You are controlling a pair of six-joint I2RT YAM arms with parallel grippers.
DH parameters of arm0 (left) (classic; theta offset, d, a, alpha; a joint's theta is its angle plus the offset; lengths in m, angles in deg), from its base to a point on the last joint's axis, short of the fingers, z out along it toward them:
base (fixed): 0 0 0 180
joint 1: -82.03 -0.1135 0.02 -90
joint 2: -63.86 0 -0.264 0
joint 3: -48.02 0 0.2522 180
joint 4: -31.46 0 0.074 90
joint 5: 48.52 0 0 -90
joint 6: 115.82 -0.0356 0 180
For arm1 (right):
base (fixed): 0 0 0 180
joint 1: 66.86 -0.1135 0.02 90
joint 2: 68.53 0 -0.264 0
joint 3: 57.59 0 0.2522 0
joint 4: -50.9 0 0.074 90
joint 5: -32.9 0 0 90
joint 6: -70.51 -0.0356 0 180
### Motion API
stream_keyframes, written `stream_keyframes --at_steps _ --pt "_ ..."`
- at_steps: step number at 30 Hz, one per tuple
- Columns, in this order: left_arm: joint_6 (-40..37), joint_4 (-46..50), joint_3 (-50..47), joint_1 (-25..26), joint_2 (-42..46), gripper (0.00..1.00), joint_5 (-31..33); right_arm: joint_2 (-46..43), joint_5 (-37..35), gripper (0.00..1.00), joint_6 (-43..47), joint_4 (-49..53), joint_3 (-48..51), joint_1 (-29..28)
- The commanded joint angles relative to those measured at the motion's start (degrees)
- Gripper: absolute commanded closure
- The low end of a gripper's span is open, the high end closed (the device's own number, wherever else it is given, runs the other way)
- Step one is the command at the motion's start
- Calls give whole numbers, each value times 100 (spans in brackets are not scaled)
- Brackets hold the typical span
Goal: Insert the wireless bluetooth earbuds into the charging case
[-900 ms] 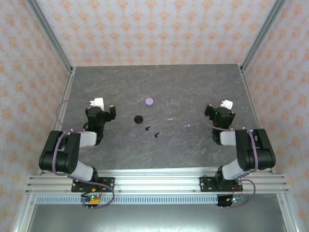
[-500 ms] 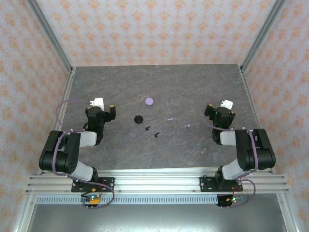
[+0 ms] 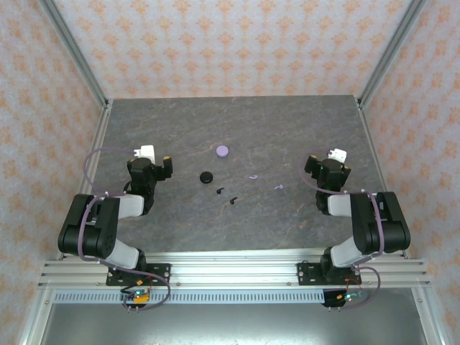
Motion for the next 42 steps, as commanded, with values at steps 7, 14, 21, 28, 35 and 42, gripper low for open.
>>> stream_keyframes --at_steps 7,14,21,28,35,42 --pt "456 1771 522 31 1098 0 643 -821 -367 1 -505 2353 -986 -27" --pt "1410 3904 1379 49 1905 0 -4 -543 722 1 -1197 4572 -2388 -142" --pt "1908 6279 2434 125 2172 0 -1040 165 2061 1 -1108 5628 -3488 -653" --pt "1729 7873 2959 152 2593 0 -1425 1205 2704 1 -573 6299 -4552 -1444" --pt "1542 8640 3177 162 2995 0 -1975 2394 2570 12 -124 7095 -6041 -2250" --pt "1264 8710 2884 162 3157 0 -1547 3403 2293 13 336 7763 -7427 -2808"
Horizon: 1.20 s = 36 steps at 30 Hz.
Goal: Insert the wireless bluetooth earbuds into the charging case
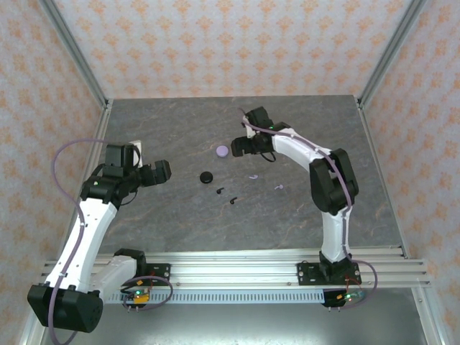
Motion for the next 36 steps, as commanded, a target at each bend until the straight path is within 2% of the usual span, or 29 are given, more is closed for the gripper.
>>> stream_keyframes --at_steps 1,4,9,17,25,36 --pt "-114 163 -210 44 125 0 147 409 -201 13 322 685 -645 -164" --pt "-259 180 -230 49 178 0 -30 783 -291 16 349 948 -1204 -310" --pt "-328 213 -320 49 280 0 149 1442 -279 25 480 1506 -2180 -486" --pt "-413 213 -357 47 263 0 174 2222 -361 24 529 2083 -3385 -615" --pt "-415 230 -358 48 271 0 194 2832 -383 24 512 2379 -4209 -636" --pt "-408 242 -362 45 255 0 213 3299 -354 30 433 2352 -4570 -691"
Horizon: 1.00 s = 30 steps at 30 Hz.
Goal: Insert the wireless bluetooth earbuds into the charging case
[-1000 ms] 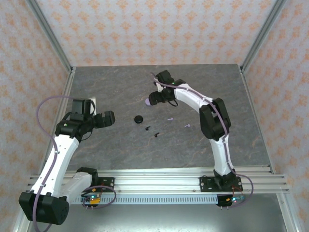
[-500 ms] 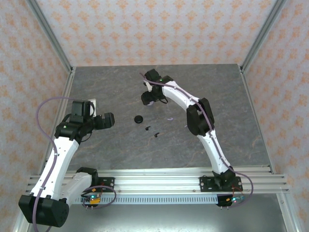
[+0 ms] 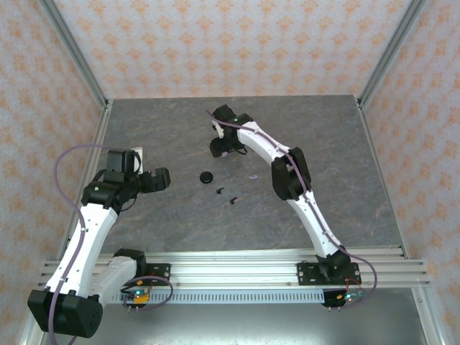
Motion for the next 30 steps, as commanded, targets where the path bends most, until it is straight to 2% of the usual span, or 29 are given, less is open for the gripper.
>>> stream_keyframes --at_steps 1,11,20,26,30 --pt "-152 144 -48 49 23 0 115 240 -152 31 -17 191 -225 -93" --pt "-157 153 -39 47 -15 0 142 62 -1251 52 -582 196 -7 -112" --pt "-166 161 -31 49 -76 0 107 -719 -2377 55 -2043 33 1162 -89" --pt "-157 161 -39 44 -77 0 84 -1158 -2171 55 -2921 -187 2072 -61" --pt "-156 161 -39 42 -77 0 38 -1283 -1905 52 -3100 -395 2436 -59"
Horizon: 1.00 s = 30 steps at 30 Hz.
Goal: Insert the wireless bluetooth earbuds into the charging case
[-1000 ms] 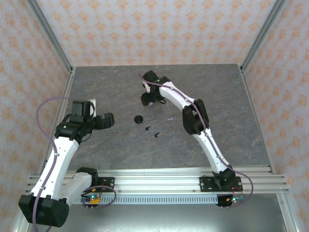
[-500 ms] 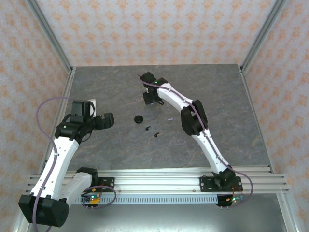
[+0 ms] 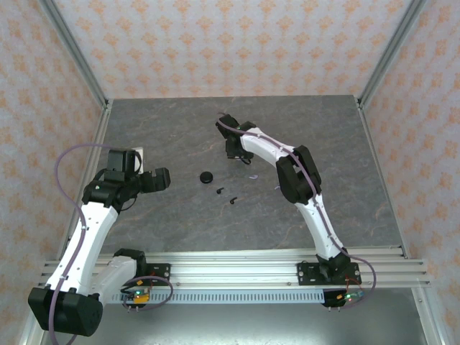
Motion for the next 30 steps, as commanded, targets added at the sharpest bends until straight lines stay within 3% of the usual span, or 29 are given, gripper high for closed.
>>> stream_keyframes --at_steps 1,8,11,16,22,26,30 --pt "-111 159 -39 48 -7 0 -2 -167 69 49 -394 123 295 45" --pt "239 107 17 42 -25 0 -132 -435 572 38 -342 -54 399 132" --pt "641 -228 -25 58 -40 0 -454 -731 919 31 -346 -351 689 242" --pt "1312 -1184 -77 178 -436 0 -994 -1494 1661 28 -313 -1262 1651 510" --pt "1589 -2077 385 666 -1710 0 -1516 -2171 2382 29 -79 -1887 2553 902" --pt "2042 -2822 622 993 -2497 1 -1592 -2497 2998 34 40 -2354 3079 1213" --pt "2441 -3355 928 1308 -3290 9 -1585 -2530 3454 42 328 -2411 3177 1446"
